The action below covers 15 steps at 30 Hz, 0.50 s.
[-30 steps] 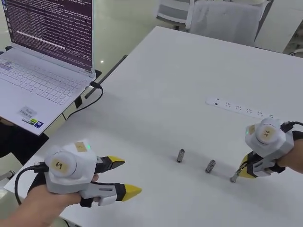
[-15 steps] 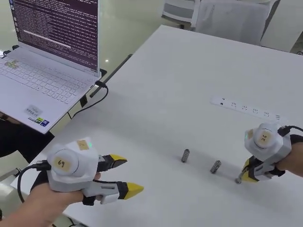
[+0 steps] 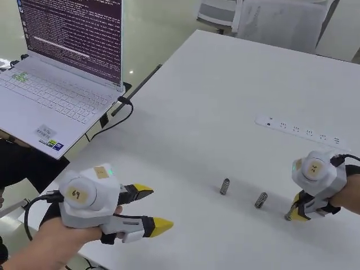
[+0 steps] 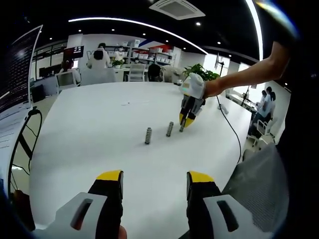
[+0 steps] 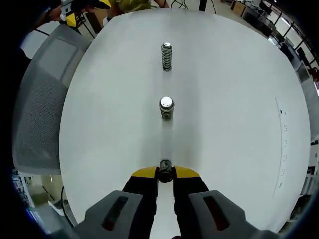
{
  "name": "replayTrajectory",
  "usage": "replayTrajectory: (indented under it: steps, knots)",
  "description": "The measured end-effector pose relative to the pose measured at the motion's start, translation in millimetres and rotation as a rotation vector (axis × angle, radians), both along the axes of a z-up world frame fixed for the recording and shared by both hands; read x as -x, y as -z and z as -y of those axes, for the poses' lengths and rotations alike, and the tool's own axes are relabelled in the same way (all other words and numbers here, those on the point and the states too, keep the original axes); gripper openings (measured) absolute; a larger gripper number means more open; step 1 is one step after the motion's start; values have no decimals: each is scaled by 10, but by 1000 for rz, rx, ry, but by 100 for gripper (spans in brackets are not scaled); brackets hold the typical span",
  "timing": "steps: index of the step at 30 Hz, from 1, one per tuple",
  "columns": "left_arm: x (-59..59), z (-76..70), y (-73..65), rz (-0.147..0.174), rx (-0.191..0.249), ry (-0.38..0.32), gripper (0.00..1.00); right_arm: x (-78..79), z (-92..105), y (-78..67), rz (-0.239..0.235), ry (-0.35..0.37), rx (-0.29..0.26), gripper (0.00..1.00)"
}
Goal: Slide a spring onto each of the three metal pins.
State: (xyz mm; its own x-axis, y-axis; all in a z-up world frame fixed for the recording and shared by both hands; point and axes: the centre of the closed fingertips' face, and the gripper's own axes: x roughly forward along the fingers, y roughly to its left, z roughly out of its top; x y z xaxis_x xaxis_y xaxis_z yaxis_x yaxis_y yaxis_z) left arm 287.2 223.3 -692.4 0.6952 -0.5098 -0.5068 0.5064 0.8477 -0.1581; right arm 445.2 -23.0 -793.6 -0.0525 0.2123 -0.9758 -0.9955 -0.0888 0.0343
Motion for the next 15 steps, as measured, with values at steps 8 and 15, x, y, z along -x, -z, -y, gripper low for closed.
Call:
replayTrajectory:
  steps: [8, 15]
  knots:
    - [-10, -13, -9, 2, -1, -3, 46, -3, 12, -11, -2, 13, 1, 10]
    - [-7, -5, -24, 4, 2, -2, 46, -23, 17, -39, 0, 23, -2, 13]
